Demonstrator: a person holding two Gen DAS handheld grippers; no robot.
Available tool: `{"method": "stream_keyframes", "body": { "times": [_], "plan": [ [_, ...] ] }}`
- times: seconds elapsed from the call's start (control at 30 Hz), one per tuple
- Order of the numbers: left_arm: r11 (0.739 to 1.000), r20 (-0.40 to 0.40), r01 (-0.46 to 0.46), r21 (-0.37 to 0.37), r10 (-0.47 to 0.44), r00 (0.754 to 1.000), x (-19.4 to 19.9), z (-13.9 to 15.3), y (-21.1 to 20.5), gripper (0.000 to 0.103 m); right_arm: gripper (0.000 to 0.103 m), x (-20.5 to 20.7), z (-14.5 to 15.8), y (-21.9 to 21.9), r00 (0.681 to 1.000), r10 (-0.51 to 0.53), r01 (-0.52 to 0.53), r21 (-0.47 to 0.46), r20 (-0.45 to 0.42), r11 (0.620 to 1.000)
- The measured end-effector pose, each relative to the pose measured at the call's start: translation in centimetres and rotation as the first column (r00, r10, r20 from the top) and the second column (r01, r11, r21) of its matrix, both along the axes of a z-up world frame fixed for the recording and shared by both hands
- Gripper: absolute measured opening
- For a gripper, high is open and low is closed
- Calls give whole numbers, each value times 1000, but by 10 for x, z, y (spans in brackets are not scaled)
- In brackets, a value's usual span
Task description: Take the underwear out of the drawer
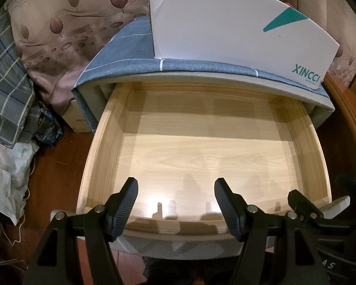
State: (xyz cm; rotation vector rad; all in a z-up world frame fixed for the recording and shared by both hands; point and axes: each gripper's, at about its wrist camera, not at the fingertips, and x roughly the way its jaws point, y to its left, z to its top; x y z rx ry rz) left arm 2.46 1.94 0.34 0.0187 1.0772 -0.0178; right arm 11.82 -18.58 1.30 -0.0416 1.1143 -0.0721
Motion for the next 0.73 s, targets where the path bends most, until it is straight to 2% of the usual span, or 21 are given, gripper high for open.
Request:
{"method": "stream_keyframes", "body": {
  "times": [0.73],
  "plan": [
    [1000, 16, 18, 21, -18, 1000, -5, 1, 0, 69, 102, 1, -1, -1, 1000, -4, 4, 4, -6, 1000]
  ]
}}
